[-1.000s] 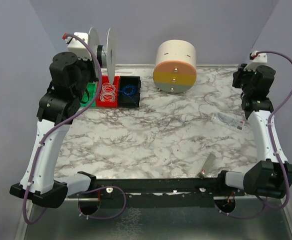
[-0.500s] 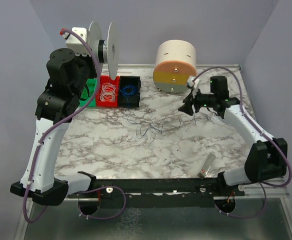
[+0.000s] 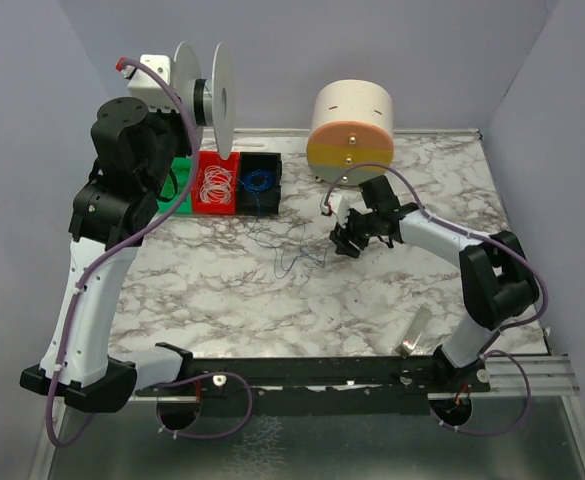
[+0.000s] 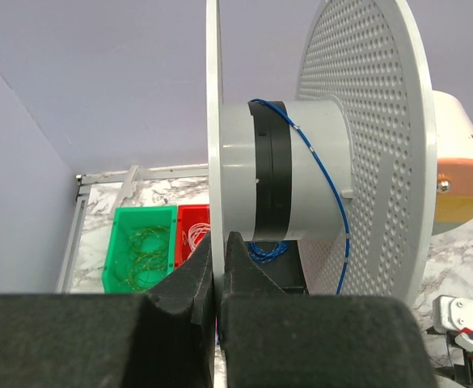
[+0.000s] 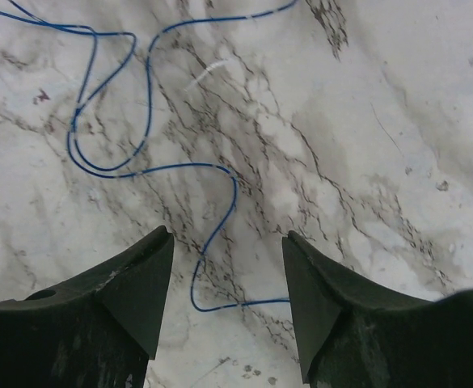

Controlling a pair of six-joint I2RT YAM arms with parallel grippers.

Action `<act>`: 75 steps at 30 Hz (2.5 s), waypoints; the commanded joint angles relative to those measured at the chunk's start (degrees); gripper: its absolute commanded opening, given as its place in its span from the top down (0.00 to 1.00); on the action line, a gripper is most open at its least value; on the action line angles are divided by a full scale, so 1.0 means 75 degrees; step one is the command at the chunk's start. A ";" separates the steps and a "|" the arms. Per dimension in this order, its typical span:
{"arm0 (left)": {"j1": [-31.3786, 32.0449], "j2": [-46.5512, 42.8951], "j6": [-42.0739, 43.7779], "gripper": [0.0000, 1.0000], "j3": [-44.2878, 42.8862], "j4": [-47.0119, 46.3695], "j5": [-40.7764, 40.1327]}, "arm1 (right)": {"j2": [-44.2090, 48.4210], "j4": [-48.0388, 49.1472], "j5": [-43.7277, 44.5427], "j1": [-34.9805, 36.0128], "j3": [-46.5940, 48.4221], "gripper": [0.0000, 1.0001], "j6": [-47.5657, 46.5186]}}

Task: Wrap the cables
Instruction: Wrap the cable around the cable reel.

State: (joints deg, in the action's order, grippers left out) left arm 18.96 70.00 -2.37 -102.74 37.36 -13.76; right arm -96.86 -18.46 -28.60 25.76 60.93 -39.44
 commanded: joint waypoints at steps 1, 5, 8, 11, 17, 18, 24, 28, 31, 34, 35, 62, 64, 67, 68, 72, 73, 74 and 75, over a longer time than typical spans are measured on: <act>-0.0048 -0.0269 -0.0071 1.00 -0.0080 -0.0599 -0.0240 | -0.0289 0.0257 0.1234 -0.0024 0.0159 0.38 0.0249; -0.0055 -0.0239 -0.0054 1.00 -0.0130 -0.0622 -0.0332 | -0.0767 0.0033 0.1322 -0.0007 0.0338 0.39 0.0407; -0.0055 -0.0219 -0.0028 1.00 -0.0241 -0.0628 -0.0514 | -0.1043 -0.0001 0.1642 -0.0001 0.0468 0.49 0.0636; -0.0055 -0.0122 0.0118 1.00 -0.0505 -0.0653 -0.1145 | -0.1215 -0.0498 0.2115 -0.0010 0.0972 0.97 0.0960; -0.0055 0.0123 0.1871 1.00 -0.0724 -0.1829 -0.3905 | 0.0115 -0.1362 0.3720 -0.1274 0.1449 1.00 0.1734; -0.0055 0.0071 0.2120 1.00 -0.0601 -0.2152 -0.4129 | 0.0409 -0.1452 0.3780 -0.1650 0.1461 1.00 0.1703; -0.0079 0.0060 0.2287 1.00 -0.0685 -0.2391 -0.4355 | 0.1993 -0.1138 0.4485 -0.3887 0.0859 1.00 0.0704; -0.0079 0.0191 0.2240 1.00 -0.0845 -0.2324 -0.4386 | 0.2428 -0.1376 0.4355 -0.4779 0.0468 1.00 0.0101; -0.0079 0.0268 0.2189 1.00 -0.0983 -0.2227 -0.4320 | 0.2546 -0.1483 0.4328 -0.5365 0.0240 1.00 -0.0321; -0.0079 0.0162 0.2016 1.00 -0.0903 -0.2128 -0.3944 | 0.2567 -0.1894 0.3996 -0.5599 0.0325 0.86 -0.0680; -0.0079 0.0094 0.1933 1.00 -0.0828 -0.2079 -0.3665 | 0.2586 -0.2313 0.3656 -0.5602 0.0427 0.76 -0.0797; -0.0044 0.0821 -0.1827 1.00 0.0746 -0.1578 0.2847 | 0.1521 0.0754 -0.2585 0.0270 0.2209 0.18 0.3115; -0.0054 0.0843 -0.2049 1.00 0.0888 -0.1686 0.3223 | 0.1259 0.1589 -0.2379 0.0384 0.1880 0.18 0.3351; -0.0186 0.0856 -0.2346 1.00 0.1090 -0.1890 0.3720 | 0.0802 0.2269 -0.2361 0.0554 0.1696 0.18 0.3559; -0.0236 0.0873 -0.2450 1.00 0.1142 -0.1951 0.3929 | 0.0668 0.2521 -0.2317 0.0642 0.1640 0.18 0.3647; -0.0356 0.0881 -0.2841 1.00 0.1318 -0.2277 0.4748 | 0.0287 0.3901 -0.2309 0.0761 0.1343 0.18 0.4347; -0.0379 0.0878 -0.2909 1.00 0.1336 -0.2335 0.4881 | 0.0184 0.4093 -0.2286 0.0762 0.1329 0.18 0.4582; -0.0402 0.0878 -0.2952 1.00 0.1338 -0.2382 0.4956 | 0.0097 0.4232 -0.2300 0.0767 0.1323 0.18 0.4755; -0.0423 0.0875 -0.2974 1.00 0.1327 -0.2408 0.5018 | 0.0029 0.4322 -0.2254 0.0762 0.1296 0.18 0.4852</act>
State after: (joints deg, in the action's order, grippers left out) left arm 16.62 77.34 -20.34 -92.55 27.33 16.21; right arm -94.78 3.05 -47.05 30.96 71.16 -9.45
